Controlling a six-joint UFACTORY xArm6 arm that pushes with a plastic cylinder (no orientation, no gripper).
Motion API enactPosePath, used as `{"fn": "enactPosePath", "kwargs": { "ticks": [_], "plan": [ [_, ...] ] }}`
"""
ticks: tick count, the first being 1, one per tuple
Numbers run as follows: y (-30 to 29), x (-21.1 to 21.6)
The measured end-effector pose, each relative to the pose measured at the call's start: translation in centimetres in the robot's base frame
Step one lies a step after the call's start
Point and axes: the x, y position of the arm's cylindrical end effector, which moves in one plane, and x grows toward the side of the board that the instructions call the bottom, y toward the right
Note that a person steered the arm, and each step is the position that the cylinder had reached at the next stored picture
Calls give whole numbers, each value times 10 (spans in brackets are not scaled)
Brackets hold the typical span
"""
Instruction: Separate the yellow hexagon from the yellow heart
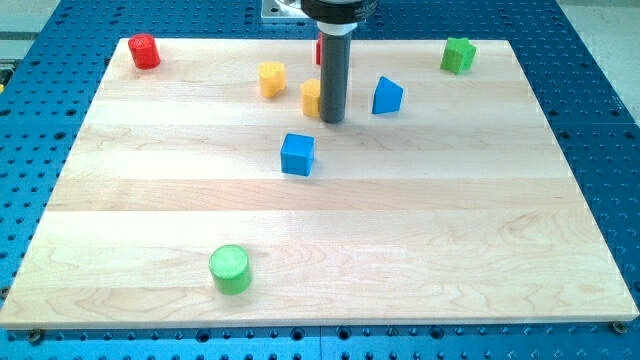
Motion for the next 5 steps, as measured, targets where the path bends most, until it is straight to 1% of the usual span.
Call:
{"fn": "enactPosePath", "kwargs": {
  "ticks": [1, 2, 3, 4, 5],
  "plan": [
    [-29, -8],
    [-17, -43],
    [-46, -44],
    [-25, -69],
    [-57, -80]
  ]
}}
